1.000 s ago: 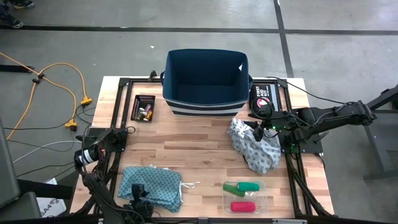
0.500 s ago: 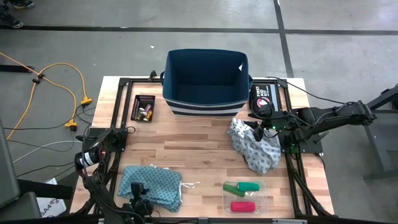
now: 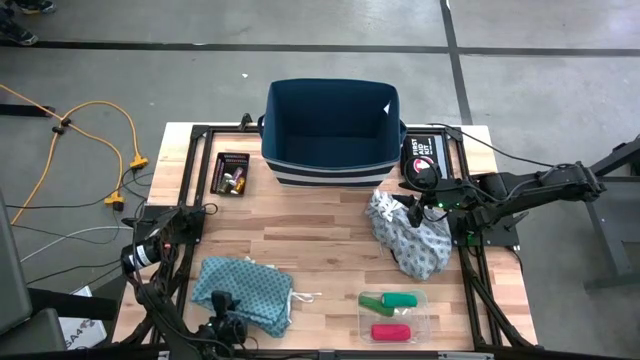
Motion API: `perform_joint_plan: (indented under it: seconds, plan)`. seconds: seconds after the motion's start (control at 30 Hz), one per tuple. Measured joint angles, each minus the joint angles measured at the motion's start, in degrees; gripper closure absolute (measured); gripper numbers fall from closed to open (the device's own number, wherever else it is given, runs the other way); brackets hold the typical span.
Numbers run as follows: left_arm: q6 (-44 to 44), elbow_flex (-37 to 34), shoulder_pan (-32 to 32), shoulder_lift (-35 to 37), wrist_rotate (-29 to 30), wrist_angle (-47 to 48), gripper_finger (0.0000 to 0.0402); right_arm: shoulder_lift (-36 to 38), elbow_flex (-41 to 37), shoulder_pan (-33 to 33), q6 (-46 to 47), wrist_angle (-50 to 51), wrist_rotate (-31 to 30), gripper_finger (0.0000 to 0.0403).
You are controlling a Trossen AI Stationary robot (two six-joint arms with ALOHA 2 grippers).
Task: Pick & Place Medicine items
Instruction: Put the light blue patient gown into the laundry bin
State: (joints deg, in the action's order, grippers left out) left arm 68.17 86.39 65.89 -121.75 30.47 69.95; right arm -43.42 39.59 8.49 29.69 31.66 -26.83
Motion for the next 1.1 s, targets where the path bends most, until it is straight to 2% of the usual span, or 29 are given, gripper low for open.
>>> perform_joint_plan:
  seconds: [0.33,0.67,1.1]
  plan:
    - [-2.4,0.0,-0.6,0.1,0.8,-0.3,0.0149,0.0,0.0,0.0,0.0,0.0,0.0,0.0219]
    - [-2.8,-0.4,-1.6,0.1,1.7,-0.1,0.0225,0.0,0.0,0.0,0.0,-0.2,0.0,0.0219]
    - [-2.3,-0.4,-2.1,0.1,2.2,1.2,0.0287,0.0,0.0,0.0,0.0,-0.2,0.0,0.0219]
